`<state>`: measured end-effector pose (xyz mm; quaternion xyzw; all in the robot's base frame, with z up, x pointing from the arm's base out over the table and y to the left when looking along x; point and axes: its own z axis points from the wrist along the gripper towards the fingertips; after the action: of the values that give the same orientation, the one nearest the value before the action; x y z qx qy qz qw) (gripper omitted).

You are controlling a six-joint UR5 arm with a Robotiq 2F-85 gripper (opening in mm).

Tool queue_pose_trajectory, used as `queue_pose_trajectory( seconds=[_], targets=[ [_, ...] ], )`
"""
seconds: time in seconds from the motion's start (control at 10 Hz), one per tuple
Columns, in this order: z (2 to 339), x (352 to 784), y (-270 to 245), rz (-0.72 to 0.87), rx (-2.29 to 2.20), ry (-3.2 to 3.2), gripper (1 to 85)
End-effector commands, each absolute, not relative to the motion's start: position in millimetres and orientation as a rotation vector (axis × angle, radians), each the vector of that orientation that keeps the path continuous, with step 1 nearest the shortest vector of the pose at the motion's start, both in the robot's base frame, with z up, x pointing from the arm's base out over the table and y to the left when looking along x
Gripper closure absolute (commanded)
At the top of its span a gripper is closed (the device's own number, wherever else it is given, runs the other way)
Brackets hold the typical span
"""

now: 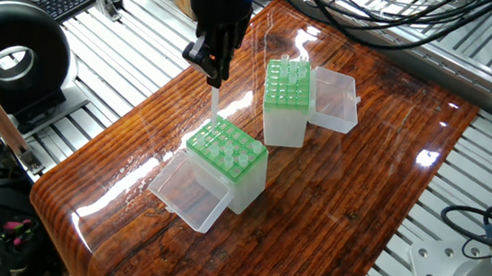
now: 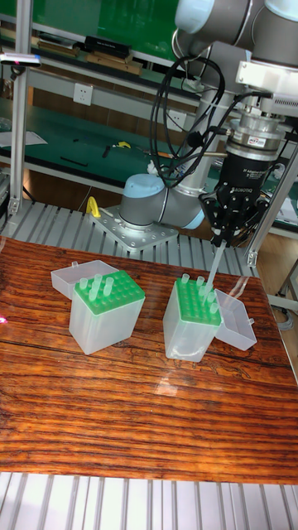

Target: Transfer all large pipette tips from one holder to another

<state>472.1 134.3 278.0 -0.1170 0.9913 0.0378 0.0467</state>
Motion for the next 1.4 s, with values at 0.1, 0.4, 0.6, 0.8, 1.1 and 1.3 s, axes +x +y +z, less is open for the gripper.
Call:
queue_pose_trajectory(
  seconds=[0.1, 0.4, 0.6, 0.8, 1.1, 1.3],
  targets=[
    [276.2, 469.6, 139.4, 0.140, -0.354, 3.035, 64.7],
    [272.9, 472.5, 139.8, 0.139, -0.356, 3.034, 64.7],
    [271.8, 472.6, 140.7, 0.144, -0.357, 3.036, 64.7],
    [269.7, 471.0, 143.4, 0.164, -0.363, 3.047, 64.7],
    [275.1, 464.5, 141.1, 0.161, -0.373, 3.057, 64.7],
    [279.5, 459.1, 140.2, 0.157, -0.378, 3.059, 64.7]
  ],
)
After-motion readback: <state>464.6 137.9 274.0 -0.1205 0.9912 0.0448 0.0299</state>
